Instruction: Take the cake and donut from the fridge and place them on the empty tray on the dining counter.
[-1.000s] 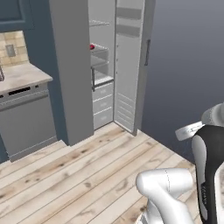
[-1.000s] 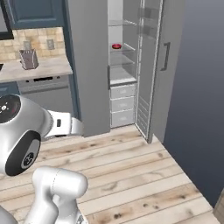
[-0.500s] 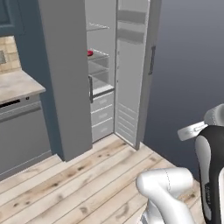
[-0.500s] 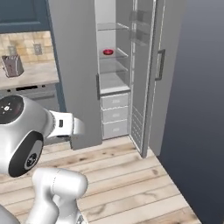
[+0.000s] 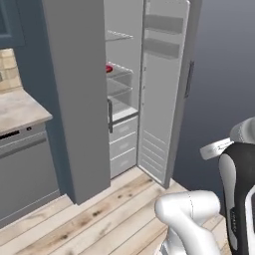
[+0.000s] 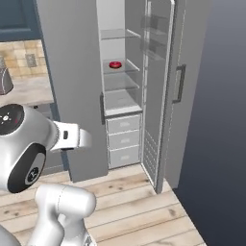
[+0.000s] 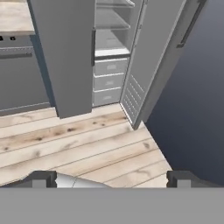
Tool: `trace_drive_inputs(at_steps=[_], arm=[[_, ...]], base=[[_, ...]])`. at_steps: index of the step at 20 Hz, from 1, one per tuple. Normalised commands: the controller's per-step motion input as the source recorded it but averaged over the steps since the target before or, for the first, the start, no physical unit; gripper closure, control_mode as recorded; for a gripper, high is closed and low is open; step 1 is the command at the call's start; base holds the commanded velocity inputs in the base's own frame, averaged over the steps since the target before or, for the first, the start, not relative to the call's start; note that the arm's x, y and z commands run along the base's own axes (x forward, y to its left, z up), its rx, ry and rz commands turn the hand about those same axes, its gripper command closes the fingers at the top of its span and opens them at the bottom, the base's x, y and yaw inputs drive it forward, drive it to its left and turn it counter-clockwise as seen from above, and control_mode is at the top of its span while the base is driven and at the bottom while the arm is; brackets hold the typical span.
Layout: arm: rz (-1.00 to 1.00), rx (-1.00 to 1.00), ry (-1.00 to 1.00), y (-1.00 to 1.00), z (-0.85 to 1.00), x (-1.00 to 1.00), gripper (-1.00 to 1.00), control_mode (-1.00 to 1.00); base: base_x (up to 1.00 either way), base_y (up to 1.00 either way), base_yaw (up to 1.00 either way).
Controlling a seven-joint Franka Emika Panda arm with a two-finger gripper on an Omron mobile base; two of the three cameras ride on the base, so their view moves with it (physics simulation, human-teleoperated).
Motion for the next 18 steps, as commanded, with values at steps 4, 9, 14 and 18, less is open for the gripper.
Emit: trace_drive_inputs(at_steps=[4, 9, 14, 18], arm=[[0.0, 0.0, 0.0, 0.0, 0.0, 0.0, -1.0, 1.0], [0.0, 0.0, 0.0, 0.0, 0.0, 0.0, -1.0, 1.0], [0.0, 0.0, 0.0, 0.0, 0.0, 0.0, -1.0, 1.0], [0.0, 0.0, 0.0, 0.0, 0.0, 0.0, -1.0, 1.0]], base=[[0.66, -0.12, 0.0], [0.71, -0.01, 0.01], [0.8, 0.0, 0.01], [0.71, -0.11, 0.0]])
